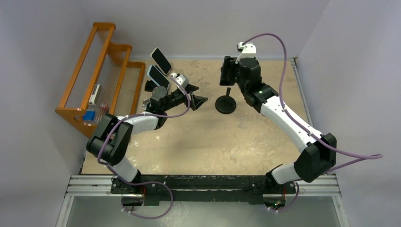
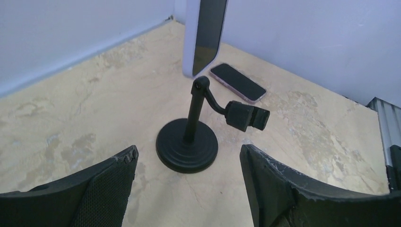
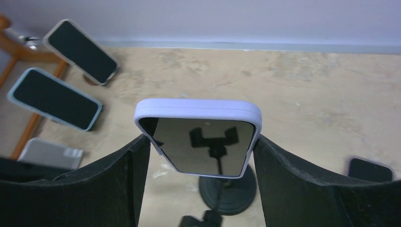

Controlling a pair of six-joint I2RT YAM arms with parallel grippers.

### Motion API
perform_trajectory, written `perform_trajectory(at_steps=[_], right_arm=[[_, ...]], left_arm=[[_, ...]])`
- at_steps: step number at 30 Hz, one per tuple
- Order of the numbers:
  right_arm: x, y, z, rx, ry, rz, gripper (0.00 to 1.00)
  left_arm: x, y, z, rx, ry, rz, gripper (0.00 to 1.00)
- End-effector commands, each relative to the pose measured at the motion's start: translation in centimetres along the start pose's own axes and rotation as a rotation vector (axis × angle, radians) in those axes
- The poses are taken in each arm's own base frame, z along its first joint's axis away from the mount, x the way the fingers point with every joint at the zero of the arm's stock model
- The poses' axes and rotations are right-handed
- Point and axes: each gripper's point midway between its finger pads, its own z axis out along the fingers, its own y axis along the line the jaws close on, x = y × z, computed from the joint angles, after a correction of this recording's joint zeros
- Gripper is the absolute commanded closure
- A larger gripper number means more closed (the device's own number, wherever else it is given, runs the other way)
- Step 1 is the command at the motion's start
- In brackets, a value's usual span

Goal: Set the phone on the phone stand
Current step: Pick up the phone at the center of the board.

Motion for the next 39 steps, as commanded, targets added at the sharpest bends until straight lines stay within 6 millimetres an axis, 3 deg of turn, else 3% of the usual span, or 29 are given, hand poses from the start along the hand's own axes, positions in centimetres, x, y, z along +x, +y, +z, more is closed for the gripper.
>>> perform_trajectory(at_steps=[1,9,14,20,23,26,28,30,33,35,37,38,39], right_arm=[[-6.1,3.2,-1.9,-0.044,-0.153,0.018,0.59],[-4.4,8.2,-2.4,-0.135,-0.117,-0.004,0.58],[-3.0,11.3,-2.7,-0.183,-0.093,-0.016,0.58],[-2.6,14.1,-3.7,-0.225,-0.084,-0.029,0.58],[-2.6,14.8,-4.2,-0.229,-0.088,-0.031,0.58],[-2.9,14.7,-4.5,-0.223,-0.097,-0.032,0.57],[-3.3,14.5,-4.8,-0.223,-0.106,-0.029,0.56],[-3.2,14.6,-5.4,-0.252,-0.096,-0.031,0.51],[-4.7,12.8,-6.2,-0.232,-0.158,-0.023,0.25],[-5.4,10.5,-6.2,-0.245,-0.186,0.0,0.14],[-7.2,7.5,-6.5,-0.28,-0.241,0.046,0.1],[-6.9,5.5,-6.4,-0.275,-0.256,0.049,0.08],[-7.1,4.9,-7.0,-0.305,-0.286,0.036,0.06]], left_arm=[[-5.9,-1.3,0.9,0.086,-0.192,0.216,0.22],[-8.0,-2.1,1.3,0.138,-0.259,0.304,0.2],[-8.1,-3.0,1.8,0.211,-0.261,0.304,0.19],[-7.2,-2.5,2.5,0.223,-0.241,0.296,0.19],[-6.7,-2.3,2.6,0.22,-0.222,0.294,0.32],[-6.3,-2.3,2.6,0.233,-0.201,0.289,0.68],[-5.9,-2.3,2.4,0.244,-0.186,0.28,0.98],[-5.5,-2.4,1.9,0.261,-0.173,0.272,1.0],[-5.5,-1.9,0.9,0.273,-0.165,0.246,1.0],[-5.8,-1.2,-0.1,0.273,-0.172,0.224,1.0],[-6.5,-0.6,-1.2,0.271,-0.18,0.202,1.0],[-7.0,-0.1,-1.8,0.266,-0.184,0.195,1.0],[-7.4,0.0,-2.2,0.271,-0.184,0.188,1.0]])
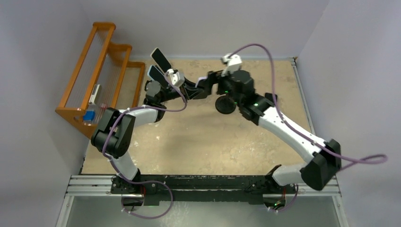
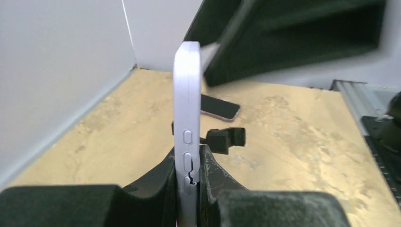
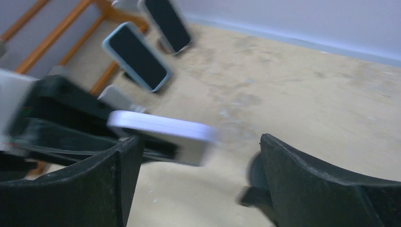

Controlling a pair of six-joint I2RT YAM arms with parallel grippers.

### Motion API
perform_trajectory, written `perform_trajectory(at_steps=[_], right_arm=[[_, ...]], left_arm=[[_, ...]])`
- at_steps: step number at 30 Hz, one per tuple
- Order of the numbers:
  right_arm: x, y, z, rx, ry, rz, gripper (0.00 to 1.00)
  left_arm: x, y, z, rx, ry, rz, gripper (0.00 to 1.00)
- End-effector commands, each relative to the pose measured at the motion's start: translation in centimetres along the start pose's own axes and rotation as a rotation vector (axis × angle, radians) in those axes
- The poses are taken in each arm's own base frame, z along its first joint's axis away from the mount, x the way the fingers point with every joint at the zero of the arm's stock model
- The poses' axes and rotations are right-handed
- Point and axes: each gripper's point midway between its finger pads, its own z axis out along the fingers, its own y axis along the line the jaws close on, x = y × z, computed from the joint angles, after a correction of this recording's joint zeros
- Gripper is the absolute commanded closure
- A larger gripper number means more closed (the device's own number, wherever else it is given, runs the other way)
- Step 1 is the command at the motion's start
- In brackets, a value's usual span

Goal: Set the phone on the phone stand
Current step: Pick up the phone at the center of the board.

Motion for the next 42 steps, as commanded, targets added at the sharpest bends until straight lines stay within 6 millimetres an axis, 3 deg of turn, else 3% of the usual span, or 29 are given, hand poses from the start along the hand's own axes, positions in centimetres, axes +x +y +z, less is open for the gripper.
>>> perform_trajectory(at_steps=[1,3,6,9,13,16,19,26,30,42], right_arm=[[-8.9,-5.3,-5.0,-0.042,-0.353,0.024,0.05],[-7.7,-4.2,-5.6,-0.125,-0.349,-0.062,0.05],[-4.0,-1.9,-5.1,-0.29,-0.273,-0.167,0.07],[-0.6,0.6,-4.8,-0.463,-0.216,-0.201,0.1],[1.8,2.6,-4.1,-0.615,-0.185,-0.223,0.14],[2.4,3.2,-3.3,-0.658,-0.173,-0.226,0.17],[2.2,4.4,-3.7,-0.733,-0.198,-0.232,0.2],[1.3,7.5,-7.1,-0.978,-0.227,-0.236,0.26],[1.3,8.3,-8.2,-1.056,-0.224,-0.237,0.28],[0.6,9.7,-7.4,-1.101,-0.242,-0.197,0.31]], left_arm=[[-3.4,1.1,-3.1,0.01,-0.037,-0.034,1.0],[-4.2,1.4,-3.3,0.024,-0.023,-0.079,1.0],[-4.7,2.5,-2.9,-0.006,0.06,-0.253,1.0],[-7.2,1.1,-3.0,0.03,0.026,-0.285,1.0],[-10.2,-0.9,-3.6,0.11,-0.03,-0.352,1.0],[-12.0,-2.2,-3.8,0.167,-0.067,-0.399,1.0],[-13.0,-3.1,-3.9,0.211,-0.091,-0.422,1.0],[-12.8,-3.4,-4.1,0.221,-0.101,-0.439,1.0],[-13.0,-3.4,-4.1,0.223,-0.106,-0.429,1.0],[-13.0,-4.0,-4.4,0.254,-0.14,-0.451,1.0]])
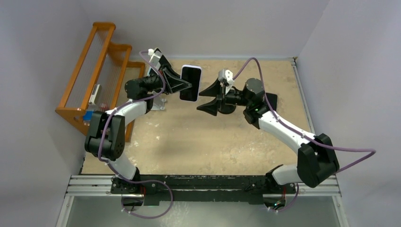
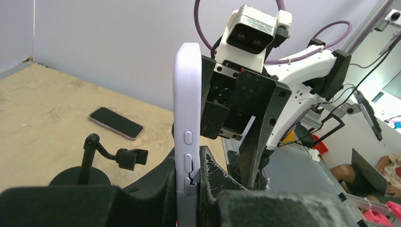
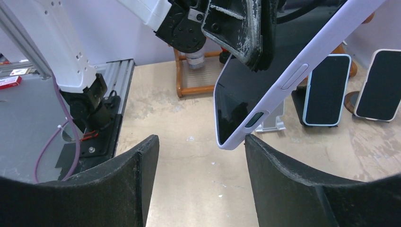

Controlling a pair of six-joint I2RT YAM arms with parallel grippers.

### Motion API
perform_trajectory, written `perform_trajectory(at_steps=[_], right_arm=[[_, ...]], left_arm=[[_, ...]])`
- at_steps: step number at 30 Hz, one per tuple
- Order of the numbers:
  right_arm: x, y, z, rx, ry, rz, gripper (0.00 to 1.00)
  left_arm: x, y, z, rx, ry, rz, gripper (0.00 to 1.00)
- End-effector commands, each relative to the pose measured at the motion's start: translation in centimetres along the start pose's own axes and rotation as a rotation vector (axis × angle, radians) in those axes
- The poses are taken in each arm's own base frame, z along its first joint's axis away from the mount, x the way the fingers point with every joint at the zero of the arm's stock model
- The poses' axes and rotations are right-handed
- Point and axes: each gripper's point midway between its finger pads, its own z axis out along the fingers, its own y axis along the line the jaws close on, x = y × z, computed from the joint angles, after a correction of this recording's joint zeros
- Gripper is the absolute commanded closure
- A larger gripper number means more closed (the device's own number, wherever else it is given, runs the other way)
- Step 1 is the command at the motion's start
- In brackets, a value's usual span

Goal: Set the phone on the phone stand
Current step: Pick up the phone at the center of the board.

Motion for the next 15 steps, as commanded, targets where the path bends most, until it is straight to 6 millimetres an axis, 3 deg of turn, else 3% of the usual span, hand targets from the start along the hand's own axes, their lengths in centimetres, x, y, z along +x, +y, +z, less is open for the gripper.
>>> perform_trajectory(at_steps=[1,12,15], right_arm=[[-3.2,0.4,1.4,-0.049,-0.067,-0.067,0.32],[-3.3,0.1,4.2,-0.08,-0.079,-0.047,0.31],[-3.2,-0.2,4.7,-0.077,-0.072,-0.033,0.42]], left_arm=[[-2.1,-1.8,0.3,0.053,-0.064,0.091,1.0],[-2.1,-2.7,0.2,0.073,-0.065,0.089,1.0],[-2.0,-2.8,0.2,0.075,-0.06,0.093,1.0]])
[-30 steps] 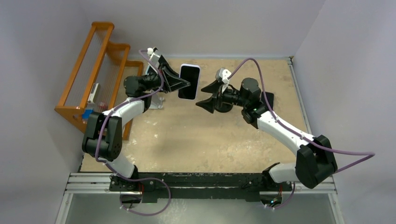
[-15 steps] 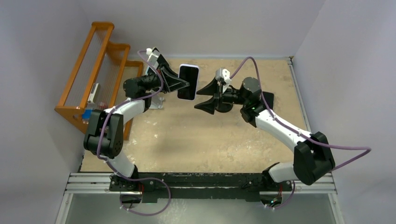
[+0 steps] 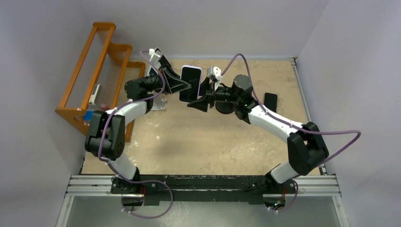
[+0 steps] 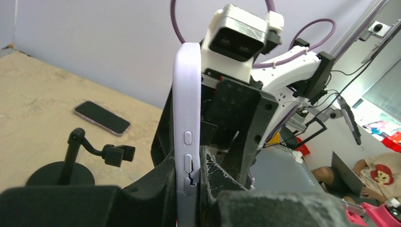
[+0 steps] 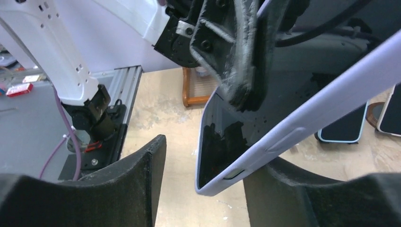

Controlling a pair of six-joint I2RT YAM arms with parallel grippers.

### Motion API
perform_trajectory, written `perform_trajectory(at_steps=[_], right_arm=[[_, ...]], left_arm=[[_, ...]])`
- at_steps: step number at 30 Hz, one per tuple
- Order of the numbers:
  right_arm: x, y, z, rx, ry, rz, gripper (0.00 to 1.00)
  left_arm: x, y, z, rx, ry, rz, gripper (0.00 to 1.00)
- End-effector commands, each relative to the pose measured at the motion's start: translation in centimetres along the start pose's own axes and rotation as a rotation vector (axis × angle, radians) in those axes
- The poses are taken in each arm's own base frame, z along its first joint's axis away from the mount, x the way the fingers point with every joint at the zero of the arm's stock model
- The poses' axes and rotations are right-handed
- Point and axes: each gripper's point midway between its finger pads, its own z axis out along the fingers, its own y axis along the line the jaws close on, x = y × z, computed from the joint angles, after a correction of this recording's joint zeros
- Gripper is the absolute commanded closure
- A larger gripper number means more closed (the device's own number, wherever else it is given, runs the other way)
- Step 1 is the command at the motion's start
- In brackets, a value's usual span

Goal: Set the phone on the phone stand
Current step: Pick up the phone at the center of the board.

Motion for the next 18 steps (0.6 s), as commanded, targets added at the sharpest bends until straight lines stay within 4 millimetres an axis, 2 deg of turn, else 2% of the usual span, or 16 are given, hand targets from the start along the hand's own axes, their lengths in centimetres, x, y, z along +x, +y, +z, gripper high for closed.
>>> perform_trajectory(at_steps=[1,3,4,7,10,11,12,18], right_arm=[[-3.7,0.5,1.1,-0.025,-0.066,-0.075,0.61],[-3.5,0.1,1.1,-0.009,-0.06,-0.065,1.0],[-3.4,0.0,1.1,0.001,-0.057,-0.063,1.0],[-2.7,0.3,0.7,0.006,-0.032,-0.048,1.0],[-2.3,0.2,0.4,0.022,-0.012,-0.043,1.0],[-2.1,0.2,0.3,0.024,-0.004,-0.044,1.0],[-1.9,0.2,0.3,0.025,0.004,-0.042,1.0],[-1.0,0.1,0.2,0.022,0.032,-0.034,1.0]], left_arm=[[-1.9,-2.9,0.4,0.077,-0.058,0.17,1.0],[-1.9,-2.9,0.4,0.077,-0.045,0.173,1.0],[-1.9,-2.9,0.5,0.076,-0.033,0.174,1.0],[-2.0,-2.8,0.2,0.075,0.007,0.191,0.75],[-2.3,-2.6,-0.7,0.056,0.036,0.191,0.56],[-2.4,-2.6,-1.1,0.046,0.039,0.194,0.44],[-2.7,-2.4,-1.6,0.029,0.035,0.197,0.39],[-3.8,-2.4,-2.3,-0.05,0.034,0.233,0.38]])
